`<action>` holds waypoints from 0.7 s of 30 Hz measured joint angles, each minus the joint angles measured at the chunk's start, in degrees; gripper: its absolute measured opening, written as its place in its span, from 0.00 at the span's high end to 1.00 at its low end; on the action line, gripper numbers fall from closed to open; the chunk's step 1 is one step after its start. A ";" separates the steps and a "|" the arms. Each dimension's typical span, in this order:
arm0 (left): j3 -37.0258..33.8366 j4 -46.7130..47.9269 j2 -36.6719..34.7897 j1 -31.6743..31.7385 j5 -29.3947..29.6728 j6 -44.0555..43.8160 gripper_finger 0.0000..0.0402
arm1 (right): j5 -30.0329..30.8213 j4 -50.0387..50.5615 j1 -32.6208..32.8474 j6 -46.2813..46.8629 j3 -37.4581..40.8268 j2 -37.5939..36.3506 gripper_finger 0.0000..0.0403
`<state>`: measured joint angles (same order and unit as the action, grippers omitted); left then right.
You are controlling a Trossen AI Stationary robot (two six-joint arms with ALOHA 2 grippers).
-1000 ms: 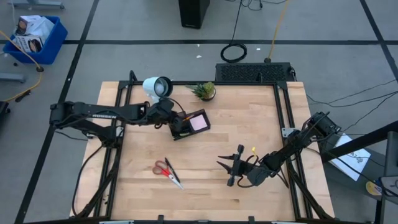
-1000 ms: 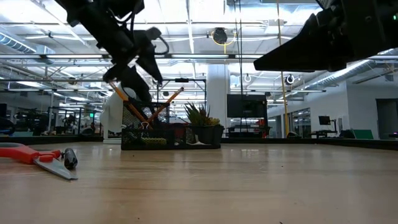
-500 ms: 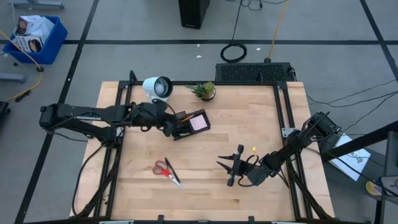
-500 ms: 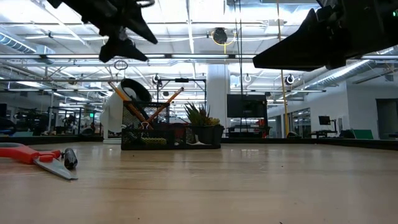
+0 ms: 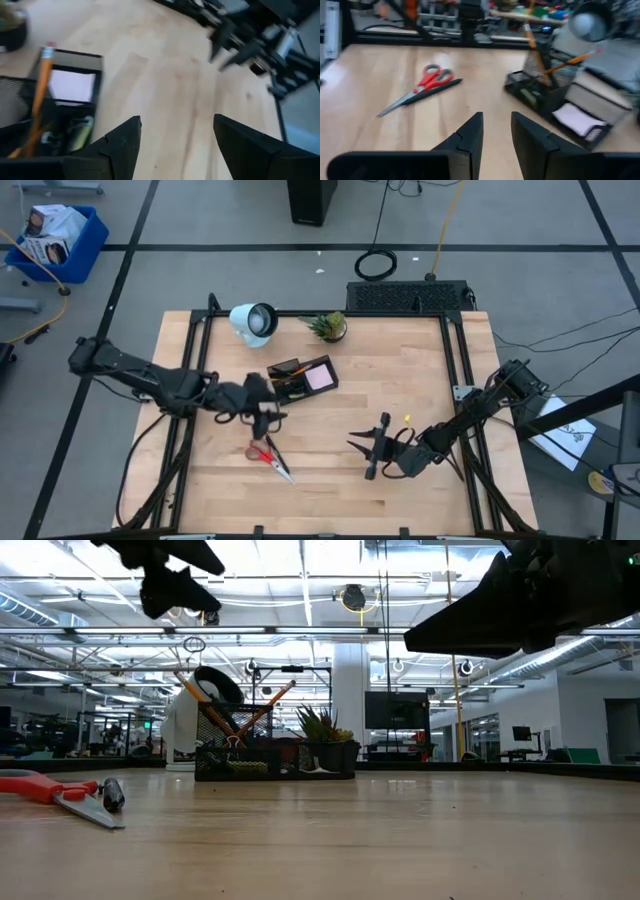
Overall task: Pick and place office supplies into organizer
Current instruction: Put the red scissors into the black desk organizer
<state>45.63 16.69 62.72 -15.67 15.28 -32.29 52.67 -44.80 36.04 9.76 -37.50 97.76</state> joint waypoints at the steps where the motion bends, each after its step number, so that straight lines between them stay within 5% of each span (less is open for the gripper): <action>1: 0.00 0.10 0.00 -1.08 -0.14 0.82 0.36 | -1.42 0.05 -0.26 0.21 0.00 -0.02 0.77; 11: -0.02 5.93 0.29 -9.10 -9.94 2.00 0.36 | -7.95 1.50 -2.38 1.30 0.00 -0.02 0.77; 21: -0.06 14.84 6.37 -18.42 -6.25 2.11 0.36 | -15.24 8.94 -1.85 2.60 0.00 -0.02 0.77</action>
<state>45.56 31.52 69.09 -34.09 9.03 -30.18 37.43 -35.86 34.20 12.36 -37.50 97.73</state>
